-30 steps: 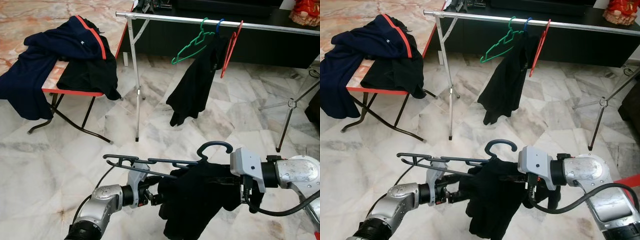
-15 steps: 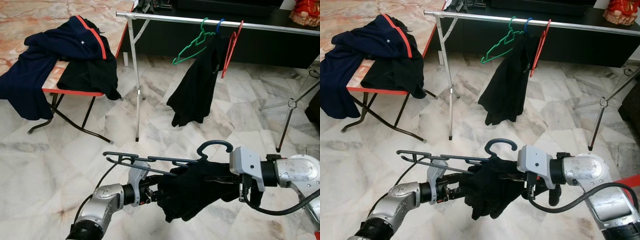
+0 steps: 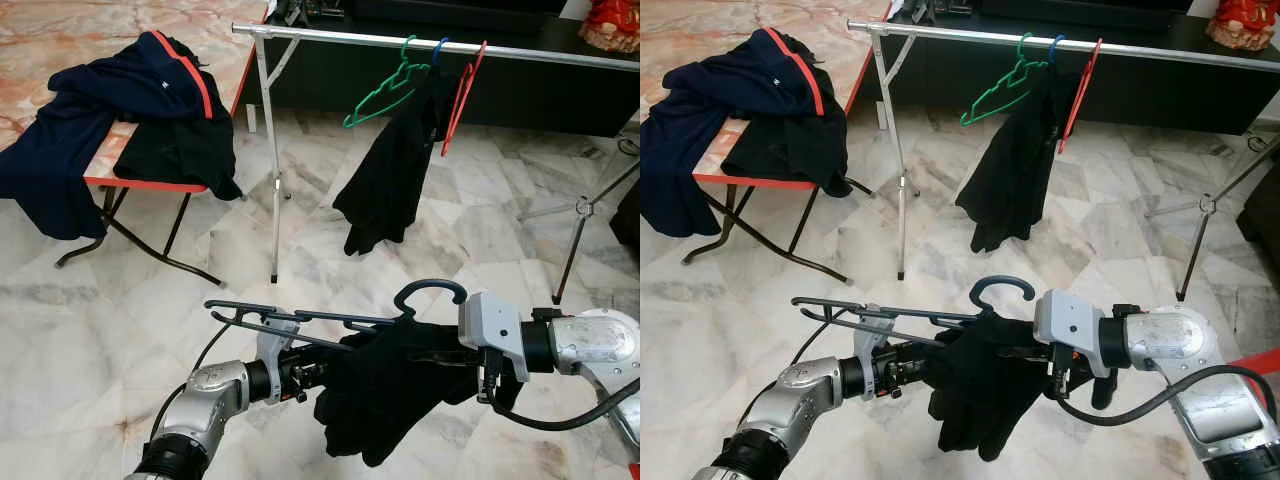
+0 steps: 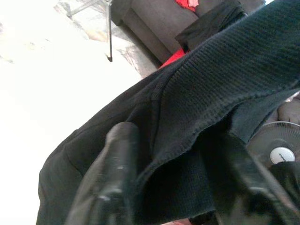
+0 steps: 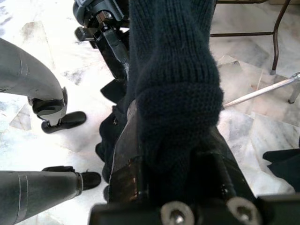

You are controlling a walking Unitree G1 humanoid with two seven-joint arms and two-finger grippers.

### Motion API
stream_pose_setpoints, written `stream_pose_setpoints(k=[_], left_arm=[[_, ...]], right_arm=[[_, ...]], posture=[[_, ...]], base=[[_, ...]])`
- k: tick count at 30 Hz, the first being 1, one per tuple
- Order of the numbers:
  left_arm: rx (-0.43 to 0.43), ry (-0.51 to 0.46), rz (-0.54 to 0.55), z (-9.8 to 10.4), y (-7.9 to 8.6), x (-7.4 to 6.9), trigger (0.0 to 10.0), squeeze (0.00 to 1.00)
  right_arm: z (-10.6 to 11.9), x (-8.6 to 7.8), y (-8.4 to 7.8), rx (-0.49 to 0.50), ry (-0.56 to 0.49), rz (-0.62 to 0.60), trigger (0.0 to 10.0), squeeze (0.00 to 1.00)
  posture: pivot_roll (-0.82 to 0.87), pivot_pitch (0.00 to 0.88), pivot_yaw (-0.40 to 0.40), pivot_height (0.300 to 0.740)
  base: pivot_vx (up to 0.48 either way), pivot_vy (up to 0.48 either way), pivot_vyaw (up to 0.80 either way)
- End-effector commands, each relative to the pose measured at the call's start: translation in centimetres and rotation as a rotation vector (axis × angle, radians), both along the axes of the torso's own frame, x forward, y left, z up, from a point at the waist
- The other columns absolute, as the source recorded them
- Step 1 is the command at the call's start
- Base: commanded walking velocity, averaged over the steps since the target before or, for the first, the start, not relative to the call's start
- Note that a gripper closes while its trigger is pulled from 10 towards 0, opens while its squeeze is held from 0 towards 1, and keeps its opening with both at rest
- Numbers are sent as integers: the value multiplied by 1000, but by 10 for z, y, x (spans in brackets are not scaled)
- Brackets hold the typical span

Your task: Hang hanger

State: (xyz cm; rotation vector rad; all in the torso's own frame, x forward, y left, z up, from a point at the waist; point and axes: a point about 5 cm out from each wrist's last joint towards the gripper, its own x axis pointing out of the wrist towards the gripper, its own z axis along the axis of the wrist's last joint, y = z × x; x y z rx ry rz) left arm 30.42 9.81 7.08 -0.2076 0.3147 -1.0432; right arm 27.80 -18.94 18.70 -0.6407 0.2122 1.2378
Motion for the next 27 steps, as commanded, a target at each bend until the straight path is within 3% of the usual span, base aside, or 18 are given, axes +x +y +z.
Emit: stream_pose_setpoints(k=[1, 15, 21, 25, 27], left_arm=[[22, 14, -30, -6, -2, -6, 0, 0], [40, 9, -37, -7, -3, -5, 0, 0], [24, 1, 9, -6, 0, -3, 0, 0], [43, -8, 107, -7, 10, 2, 0, 0], [60, -13, 144, -9, 16, 2, 0, 0]], right_arm=[[8, 0, 4, 7, -32, 17, 0, 0], [8, 1, 5, 11, -31, 17, 0, 0], [3, 3, 4, 12, -22, -1, 0, 0], [-1, 9, -5, 25, -28, -82, 0, 0], [-5, 12, -17, 41, -27, -166, 0, 0]], posture=[[-68, 223, -93, 740], [-68, 223, -93, 740], [-66, 224, -93, 740], [-65, 225, -92, 740], [-63, 224, -94, 740]], base=[[0, 0, 0], [0, 0, 0], [0, 0, 0], [0, 0, 0], [0, 0, 0]])
